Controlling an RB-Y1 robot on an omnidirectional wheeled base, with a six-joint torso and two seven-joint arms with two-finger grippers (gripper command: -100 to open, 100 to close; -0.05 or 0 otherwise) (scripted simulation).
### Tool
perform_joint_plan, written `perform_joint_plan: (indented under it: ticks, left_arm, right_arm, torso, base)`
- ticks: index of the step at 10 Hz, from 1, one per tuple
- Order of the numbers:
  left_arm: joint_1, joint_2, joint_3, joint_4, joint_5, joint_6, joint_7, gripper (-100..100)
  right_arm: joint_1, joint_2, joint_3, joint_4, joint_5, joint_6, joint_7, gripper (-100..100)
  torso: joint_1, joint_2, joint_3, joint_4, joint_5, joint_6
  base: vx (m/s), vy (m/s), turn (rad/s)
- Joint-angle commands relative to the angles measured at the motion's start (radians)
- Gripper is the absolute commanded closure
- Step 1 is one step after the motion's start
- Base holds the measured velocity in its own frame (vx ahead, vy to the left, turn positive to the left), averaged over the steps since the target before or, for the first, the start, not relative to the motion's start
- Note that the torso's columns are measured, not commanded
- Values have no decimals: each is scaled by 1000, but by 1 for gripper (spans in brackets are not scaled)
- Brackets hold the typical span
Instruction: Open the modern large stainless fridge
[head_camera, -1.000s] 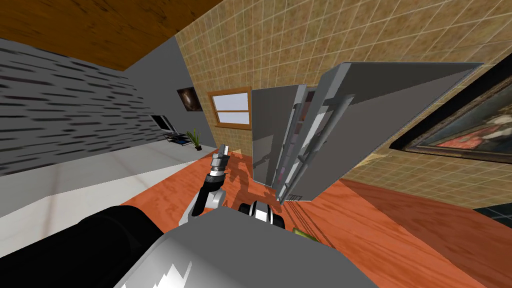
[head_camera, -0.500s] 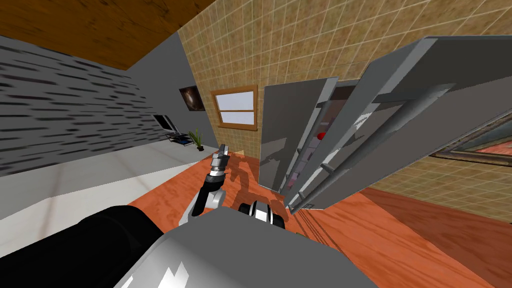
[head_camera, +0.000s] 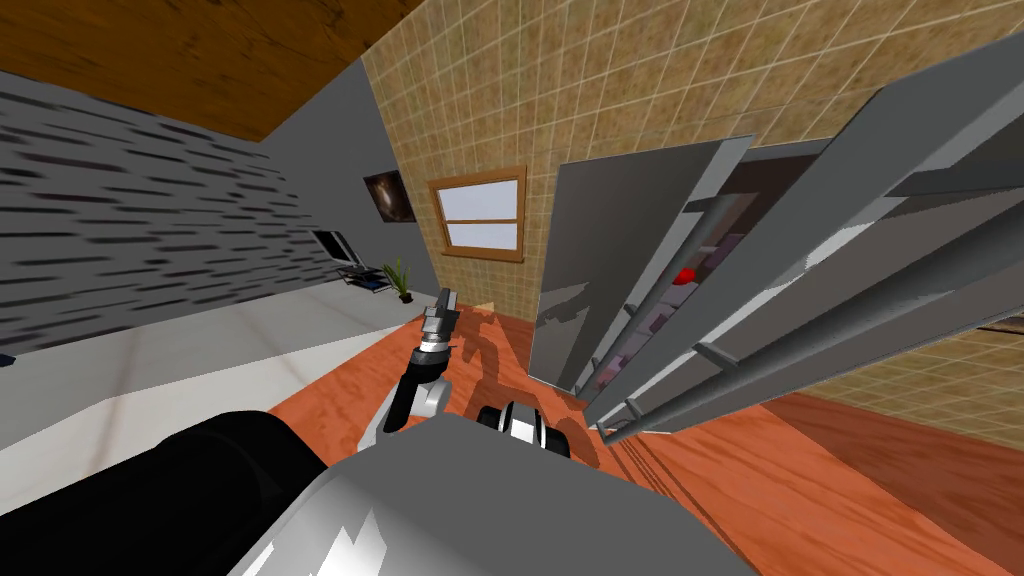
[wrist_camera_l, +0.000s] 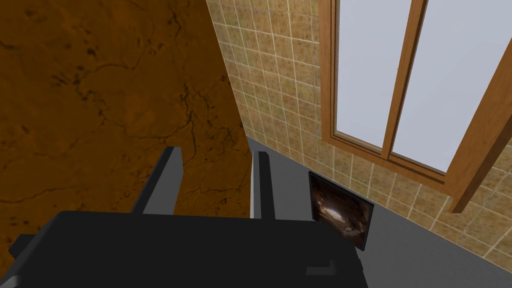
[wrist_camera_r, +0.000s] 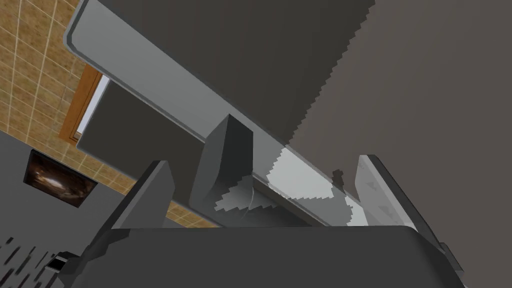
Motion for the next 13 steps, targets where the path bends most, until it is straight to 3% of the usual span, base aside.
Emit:
perform_joint_plan:
  ticks: [1,3,4,5,7,13]
  left_arm:
    - [0,0,0,0,0,0,0,0]
    - [0,0,0,0,0,0,0,0]
    - [0,0,0,0,0,0,0,0]
    - [0,0,0,0,0,0,0,0]
    - [0,0,0,0,0,0,0,0]
    - [0,1,1,0,0,0,0,0]
  right_arm:
    - [-2,1,6,-3,2,7,4,-100]
    - [29,-1,-39,4,10,1,-12,-100]
    - [22,-1,-28,2,8,4,-7,-100]
    - [1,1,2,-3,3,8,3,100]
    - [3,-17,-25,-13,-15,-14,7,100]
    - [-14,-58,-57,-45,-68,-69,26,100]
  torso:
    - [-2,-3,-2,-1,0,0]
    - [-9,-4,-2,-1,-3,0]
    - [-5,-6,-4,-2,-2,0]
    - [-3,-1,-1,-1,-1,0]
    - [-1,6,5,3,0,2]
    - [-4,3,2,2,-1,2]
  base:
    - [44,82,-4]
    - [113,47,-7]
    - [64,24,-5]
    - [-79,-33,12]
    - [-70,-70,18]
    - [-168,-197,15]
